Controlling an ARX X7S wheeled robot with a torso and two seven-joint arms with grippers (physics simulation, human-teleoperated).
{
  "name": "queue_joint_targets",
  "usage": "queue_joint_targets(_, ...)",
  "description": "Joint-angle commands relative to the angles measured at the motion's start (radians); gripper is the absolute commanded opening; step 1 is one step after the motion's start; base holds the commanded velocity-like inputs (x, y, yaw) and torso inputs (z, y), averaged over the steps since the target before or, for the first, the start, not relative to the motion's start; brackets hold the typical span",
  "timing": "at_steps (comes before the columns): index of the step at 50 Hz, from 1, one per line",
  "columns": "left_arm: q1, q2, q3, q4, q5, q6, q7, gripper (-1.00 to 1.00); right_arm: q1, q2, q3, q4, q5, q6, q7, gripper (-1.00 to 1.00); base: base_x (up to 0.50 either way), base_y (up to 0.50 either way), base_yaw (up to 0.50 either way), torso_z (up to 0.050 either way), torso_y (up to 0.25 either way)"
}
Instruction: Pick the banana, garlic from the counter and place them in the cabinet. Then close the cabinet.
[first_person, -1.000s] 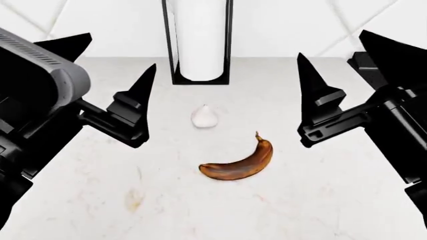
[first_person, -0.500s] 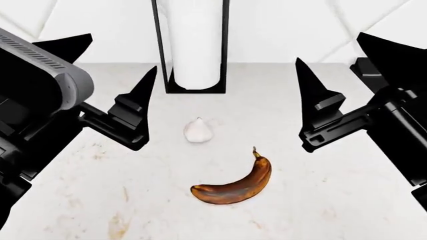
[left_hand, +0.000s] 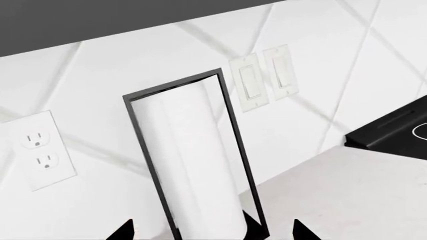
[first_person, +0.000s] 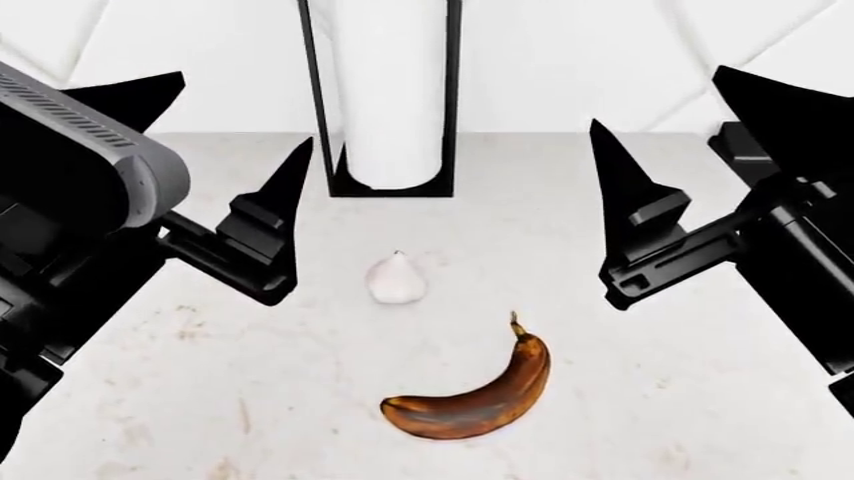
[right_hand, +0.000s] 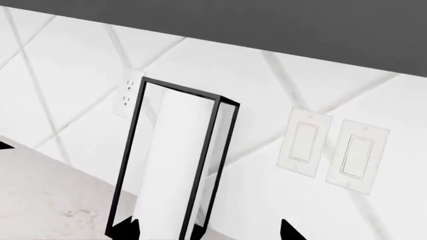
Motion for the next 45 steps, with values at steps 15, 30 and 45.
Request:
queue_joint_targets(15,0.014,-0.023,0.022,0.007,0.013,0.034,0.009,1.0,-0.015,0.044,-0.016,0.008,0.024,-0.047,0.023,1.0,0.04,0.04,0.0,0.0,0.0)
queue_joint_targets(30,0.012,-0.031,0.04,0.009,0.02,0.049,0.011,1.0,-0.033,0.052,-0.028,0.013,0.0,-0.074,0.009,1.0,0.09,0.0,0.0,0.0,0.001)
queue_joint_targets(45,0.024,-0.038,0.055,0.014,0.045,0.065,0.032,1.0,-0.046,0.072,-0.036,0.02,0.012,-0.086,0.026,1.0,0.08,0.0,0.0,0.0,0.0)
